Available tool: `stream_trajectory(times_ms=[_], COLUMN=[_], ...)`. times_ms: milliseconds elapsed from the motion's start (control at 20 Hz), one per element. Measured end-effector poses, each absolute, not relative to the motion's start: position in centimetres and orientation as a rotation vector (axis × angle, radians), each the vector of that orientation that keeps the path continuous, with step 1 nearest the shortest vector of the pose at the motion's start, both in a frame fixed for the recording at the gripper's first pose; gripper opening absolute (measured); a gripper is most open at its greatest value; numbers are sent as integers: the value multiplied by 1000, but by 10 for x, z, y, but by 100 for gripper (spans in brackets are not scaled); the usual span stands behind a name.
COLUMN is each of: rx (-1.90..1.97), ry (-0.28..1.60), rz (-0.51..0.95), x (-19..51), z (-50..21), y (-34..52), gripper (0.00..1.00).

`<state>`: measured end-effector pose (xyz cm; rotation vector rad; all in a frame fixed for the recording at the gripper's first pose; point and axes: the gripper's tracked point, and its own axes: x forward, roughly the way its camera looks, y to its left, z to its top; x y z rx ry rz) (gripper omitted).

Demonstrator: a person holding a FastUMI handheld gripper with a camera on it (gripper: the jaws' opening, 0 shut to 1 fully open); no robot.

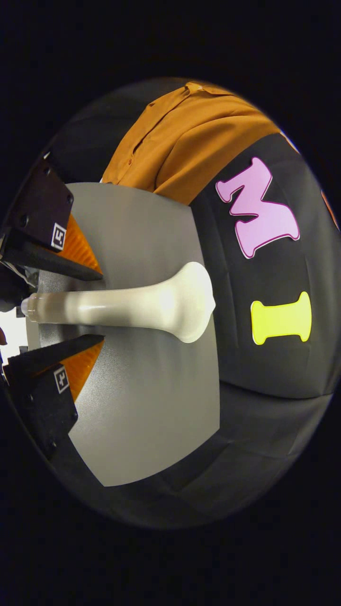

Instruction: Iron the clothes twice with a garment steamer, once on the left side and once on the right side.

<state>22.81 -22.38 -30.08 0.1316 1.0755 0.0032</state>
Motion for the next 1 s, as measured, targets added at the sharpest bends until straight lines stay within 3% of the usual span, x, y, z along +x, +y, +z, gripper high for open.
stream_trajectory(times_ms=[250,400,1000], rx=[132,169,187], ry=[1067,1013,773], rz=[19,37,-33], x=[226,229,209], z=[-307,-306,-232], y=[-222,-223,-241], gripper=[37,23,23])
